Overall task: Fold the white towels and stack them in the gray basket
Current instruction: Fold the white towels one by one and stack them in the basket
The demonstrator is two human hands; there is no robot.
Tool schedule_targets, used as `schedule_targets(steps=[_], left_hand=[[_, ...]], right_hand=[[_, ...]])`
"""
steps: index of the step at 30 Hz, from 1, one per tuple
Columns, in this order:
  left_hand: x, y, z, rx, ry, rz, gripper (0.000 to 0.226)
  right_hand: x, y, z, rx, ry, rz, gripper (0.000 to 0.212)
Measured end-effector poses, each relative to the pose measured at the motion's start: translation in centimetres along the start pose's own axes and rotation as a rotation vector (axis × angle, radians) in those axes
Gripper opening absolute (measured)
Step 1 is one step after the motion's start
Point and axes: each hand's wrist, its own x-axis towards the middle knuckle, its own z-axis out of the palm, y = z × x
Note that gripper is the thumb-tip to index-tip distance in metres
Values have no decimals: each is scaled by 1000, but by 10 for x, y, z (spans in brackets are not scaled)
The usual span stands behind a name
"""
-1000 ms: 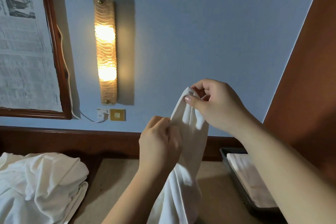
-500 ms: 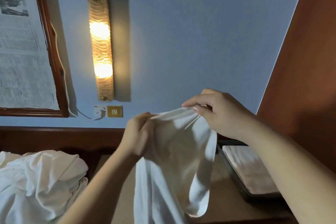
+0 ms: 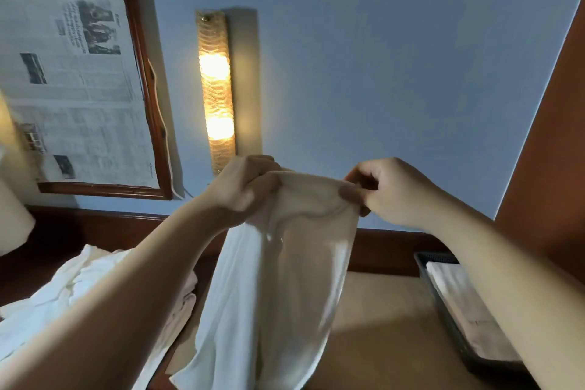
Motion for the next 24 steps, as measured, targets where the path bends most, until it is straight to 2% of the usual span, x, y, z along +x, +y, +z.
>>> schedule_targets(steps=[3, 7, 12, 16, 20, 22, 24], left_hand=[[-17, -5, 14, 176, -118, -26, 28], [-41, -13, 34, 221, -113, -83, 33], [-93, -38, 68, 56, -22, -362, 26], [-124, -43, 107, -136, -75, -525, 43], [-129, -35, 124, -483, 31, -731, 58], [-123, -31, 123, -508, 21, -744, 59], [-114, -30, 117, -421, 24, -710, 63]], right_hand=[[7, 4, -8, 38, 171, -31, 14], [16, -3, -11, 6, 219, -133, 13], [18, -1, -18, 73, 216, -123, 15], [13, 9, -8, 64, 60, -108, 20], [9, 23, -9, 182, 29, -83, 22], [6, 31, -14, 258, 35, -70, 19], [1, 43, -19, 316, 45, -46, 14]])
